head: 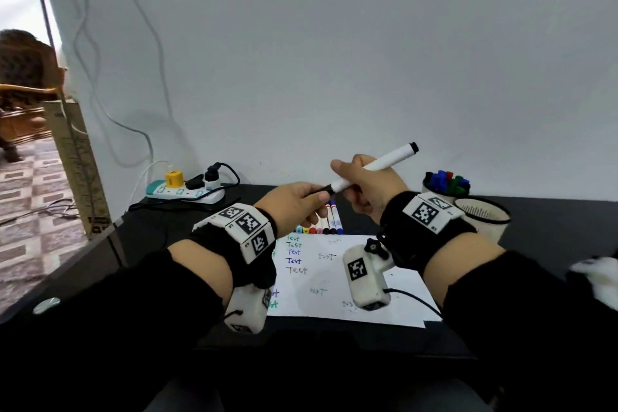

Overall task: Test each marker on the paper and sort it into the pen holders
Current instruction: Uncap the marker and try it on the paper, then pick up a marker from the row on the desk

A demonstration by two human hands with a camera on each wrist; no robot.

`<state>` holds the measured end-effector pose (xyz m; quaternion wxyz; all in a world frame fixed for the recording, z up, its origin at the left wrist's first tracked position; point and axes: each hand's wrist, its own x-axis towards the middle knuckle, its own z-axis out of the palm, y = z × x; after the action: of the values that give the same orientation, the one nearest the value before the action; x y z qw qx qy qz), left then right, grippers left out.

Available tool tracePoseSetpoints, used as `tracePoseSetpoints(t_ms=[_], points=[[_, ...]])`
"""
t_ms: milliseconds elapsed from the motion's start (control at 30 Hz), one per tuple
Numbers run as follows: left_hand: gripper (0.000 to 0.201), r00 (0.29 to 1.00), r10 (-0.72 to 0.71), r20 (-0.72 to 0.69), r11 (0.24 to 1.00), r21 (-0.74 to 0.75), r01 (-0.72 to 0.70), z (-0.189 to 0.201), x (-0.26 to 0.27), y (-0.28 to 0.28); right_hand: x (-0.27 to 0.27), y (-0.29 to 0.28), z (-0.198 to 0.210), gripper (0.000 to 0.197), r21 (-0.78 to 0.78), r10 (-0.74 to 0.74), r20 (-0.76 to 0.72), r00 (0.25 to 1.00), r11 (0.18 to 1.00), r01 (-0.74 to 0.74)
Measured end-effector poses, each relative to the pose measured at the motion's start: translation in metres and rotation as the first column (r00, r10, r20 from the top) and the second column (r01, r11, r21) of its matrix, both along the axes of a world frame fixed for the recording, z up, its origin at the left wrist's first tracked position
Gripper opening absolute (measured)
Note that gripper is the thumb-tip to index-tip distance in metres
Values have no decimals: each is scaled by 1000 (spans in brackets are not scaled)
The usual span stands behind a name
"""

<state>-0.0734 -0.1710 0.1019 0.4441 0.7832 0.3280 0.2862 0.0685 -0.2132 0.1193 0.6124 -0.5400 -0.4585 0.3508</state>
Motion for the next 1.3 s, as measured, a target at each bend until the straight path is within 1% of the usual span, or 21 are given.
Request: tracePoseSetpoints(t_ms=[67,133,267,367,433,500,567,633,700,767,833,900,967,1033,1100,1133,1167,1200,1233,1267,1300], points=[[17,999,-10,32,999,-43,11,4,1,-2,1,-4,5,40,-12,22,-29,999,1000,-22],[25,999,-29,21,999,-22,29,9,6,-7,3,-7,9,37,-11,-13,-55,998,1000,12],[26,990,74,-117,979,197,-50,15,19,-15,3,-11,11,27,-25,-95,-179,979,995,92],[29,973,123,-194,962,263,-69,17,25,-18,5,-13,11,26,-49,-118,-248,962,993,109],[30,968,100,-232,971,236,-44,17,27,-18,7,-14,8,26,-64,-117,-257,959,992,104],[29,973,65,-221,986,162,-29,18,28,-19,9,-13,4,27,-67,-114,-270,956,993,99],[28,973,43,-227,992,125,-15,18,29,-18,11,-11,1,27,-76,-120,-291,949,992,103],[29,962,46,-268,990,140,-9,18,29,-16,12,-9,-3,27,-101,-127,-292,948,990,101],[29,949,70,-309,986,167,-19,19,29,-10,13,-5,-5,32,-115,-142,-279,950,987,113],[28,932,102,-349,982,187,-37,20,28,-3,16,0,-7,35,-89,-173,-257,951,984,155],[29,915,135,-381,978,197,-63,19,28,5,20,6,-10,31,-52,-213,-234,949,977,206],[30,894,161,-418,977,197,-84,18,28,11,22,12,-11,28,-48,-289,-139,947,957,285],[31,867,179,-465,975,202,-93,17,29,16,24,15,-11,45,-90,-390,39,920,916,392],[31,851,201,-485,972,208,-111,16,32,21,27,15,-11,52,-88,-476,166,864,865,494],[32,845,205,-493,973,197,-122,15,38,26,31,17,-10,46,-55,-494,251,833,851,521],[34,841,202,-502,974,195,-118,14,41,28,32,19,-10,36,-35,-466,315,827,865,500],[34,837,198,-511,974,195,-111,13,46,31,34,21,-10,27,-29,-417,414,810,883,469],[34,833,196,-516,974,197,-107,12,50,34,36,24,-12,29,-29,-348,539,767,902,430],[34,834,192,-518,975,196,-102,12,54,36,38,26,-15,37,-41,-268,665,697,919,393],[33,836,181,-518,977,194,-91,13,59,37,41,27,-16,42,-51,-201,769,608,928,370],[33,842,164,-514,978,194,-72,14,64,38,44,28,-16,42,-39,-160,853,497,930,366]])
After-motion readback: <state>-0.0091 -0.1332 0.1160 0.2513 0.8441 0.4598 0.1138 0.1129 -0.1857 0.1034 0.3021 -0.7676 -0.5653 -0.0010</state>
